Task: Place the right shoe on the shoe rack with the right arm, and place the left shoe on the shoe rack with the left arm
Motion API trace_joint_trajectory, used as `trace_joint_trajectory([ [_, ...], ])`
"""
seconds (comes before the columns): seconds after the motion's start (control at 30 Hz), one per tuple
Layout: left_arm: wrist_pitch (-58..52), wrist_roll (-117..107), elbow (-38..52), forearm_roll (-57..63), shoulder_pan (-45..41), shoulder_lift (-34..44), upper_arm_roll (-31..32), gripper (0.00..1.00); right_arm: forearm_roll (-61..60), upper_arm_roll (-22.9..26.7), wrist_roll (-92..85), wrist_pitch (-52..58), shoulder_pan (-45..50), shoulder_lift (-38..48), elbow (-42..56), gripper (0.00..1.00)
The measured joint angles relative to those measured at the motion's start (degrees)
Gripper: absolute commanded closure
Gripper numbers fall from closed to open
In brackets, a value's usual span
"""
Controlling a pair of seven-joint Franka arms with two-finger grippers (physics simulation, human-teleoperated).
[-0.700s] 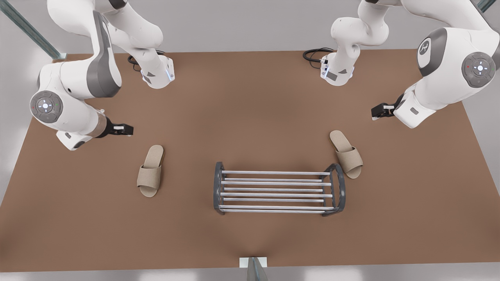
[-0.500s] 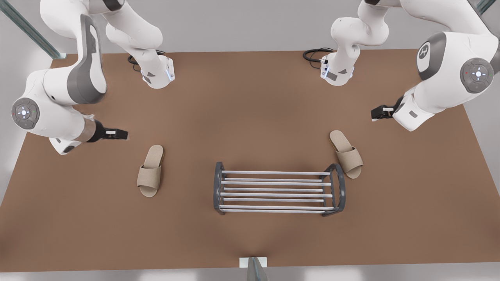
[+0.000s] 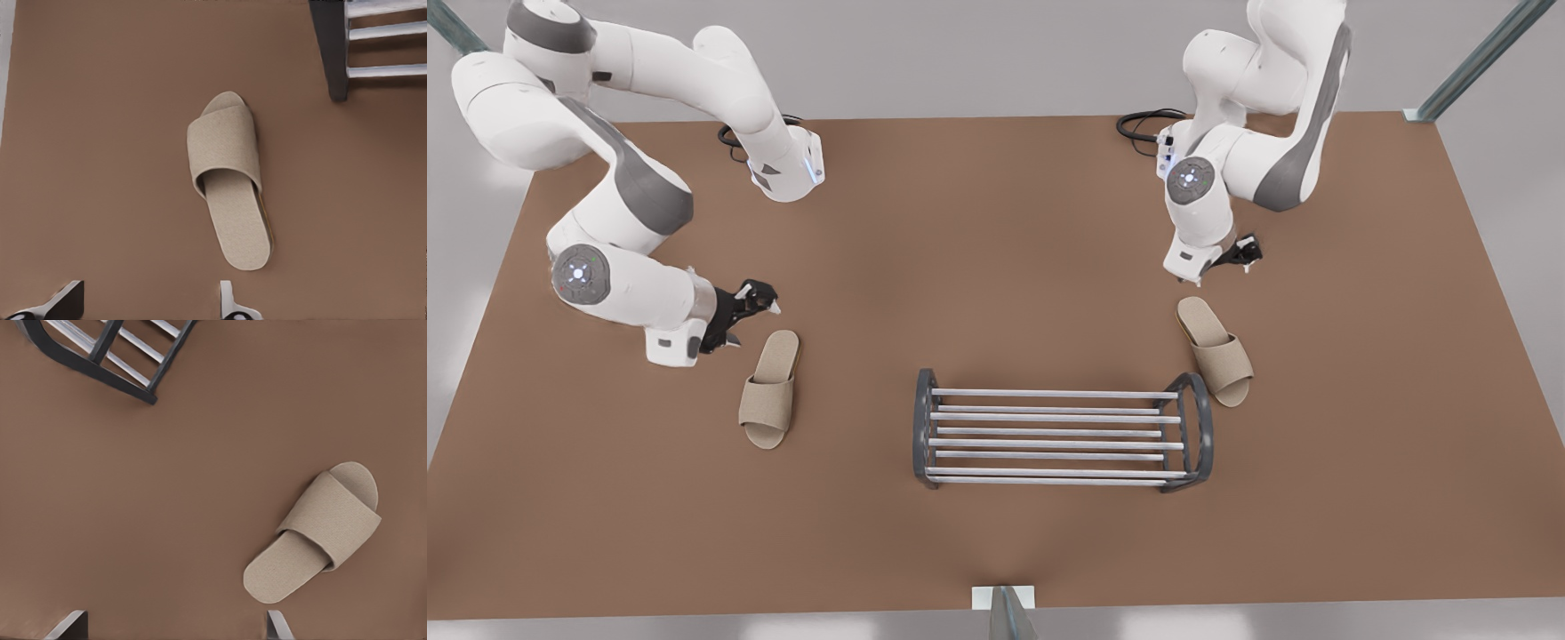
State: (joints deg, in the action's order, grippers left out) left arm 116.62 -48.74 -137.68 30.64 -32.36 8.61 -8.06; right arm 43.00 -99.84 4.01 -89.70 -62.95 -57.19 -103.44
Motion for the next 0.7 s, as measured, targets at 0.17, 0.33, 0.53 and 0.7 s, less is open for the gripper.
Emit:
trace_joint_trajectory([
  [0.17, 14.49, -23.81, -3.26, 11.54, -0.19, -4.52, -0.6, 0.0, 33.52, -9.1, -1.11, 3.05, 1.01, -18.67, -12.21, 0.0],
  [0.33, 23.09, -45.76, -8.86, 31.77, -1.8, -6.91, -6.17, 0.0, 55.39, -9.92, -5.48, 5.49, 6.11, -22.02, -18.64, 0.0],
  [0.53, 28.09, -68.34, -12.28, 52.36, 1.07, -9.6, -10.78, 0.0, 76.51, -4.17, -15.04, 6.78, 11.66, -18.14, -25.31, 0.0],
  [0.7, 30.0, -83.81, -14.28, 63.0, 4.76, -10.83, -11.92, 0.0, 86.02, 0.32, -33.78, 0.26, 6.5, -19.62, -28.73, 0.0],
])
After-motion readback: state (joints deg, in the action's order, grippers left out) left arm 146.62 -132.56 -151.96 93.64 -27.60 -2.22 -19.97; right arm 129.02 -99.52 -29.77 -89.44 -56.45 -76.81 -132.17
